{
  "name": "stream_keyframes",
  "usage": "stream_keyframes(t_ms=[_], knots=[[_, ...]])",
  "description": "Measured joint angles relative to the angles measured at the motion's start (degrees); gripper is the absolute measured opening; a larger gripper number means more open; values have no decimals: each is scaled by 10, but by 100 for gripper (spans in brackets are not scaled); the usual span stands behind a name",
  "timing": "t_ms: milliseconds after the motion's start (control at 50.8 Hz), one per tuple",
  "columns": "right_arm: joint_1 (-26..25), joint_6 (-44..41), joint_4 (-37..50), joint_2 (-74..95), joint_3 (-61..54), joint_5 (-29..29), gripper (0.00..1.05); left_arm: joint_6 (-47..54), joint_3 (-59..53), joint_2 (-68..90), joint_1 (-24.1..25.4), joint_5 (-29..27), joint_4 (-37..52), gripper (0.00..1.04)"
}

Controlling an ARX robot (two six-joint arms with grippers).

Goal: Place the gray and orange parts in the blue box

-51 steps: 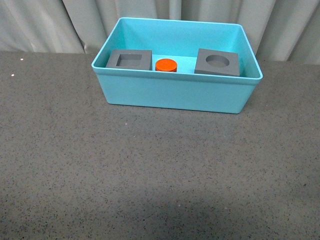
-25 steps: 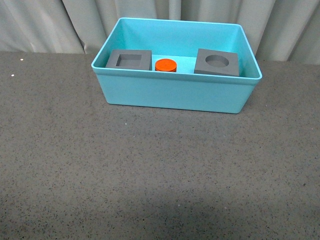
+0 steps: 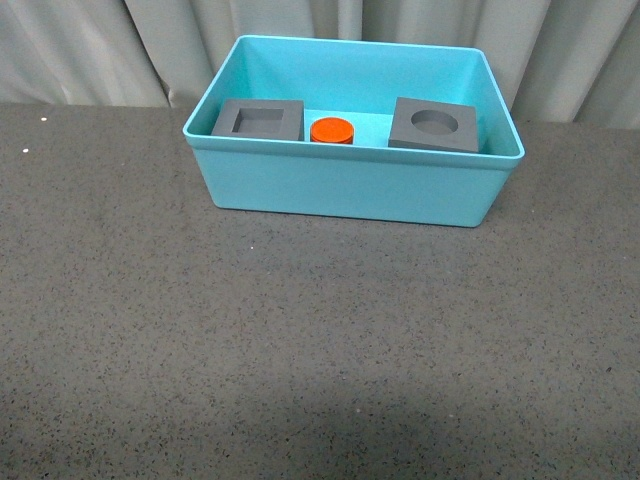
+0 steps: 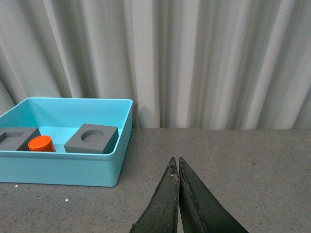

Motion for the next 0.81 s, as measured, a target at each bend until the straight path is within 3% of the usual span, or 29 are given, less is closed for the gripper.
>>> stream_keyframes(t_ms=[315,433,669,807], knots=[[0,0,-48,-48,0,0,0,0,0,0,0,0,0,98],[0,0,-146,-129,0,-2,0,0,0,0,0,0,0,98],[0,0,-150,-146,0,-2,1,0,0,0,0,0,0,98],[0,-1,-150,-147,0,-2,20,0,0,0,0,0,0,98]])
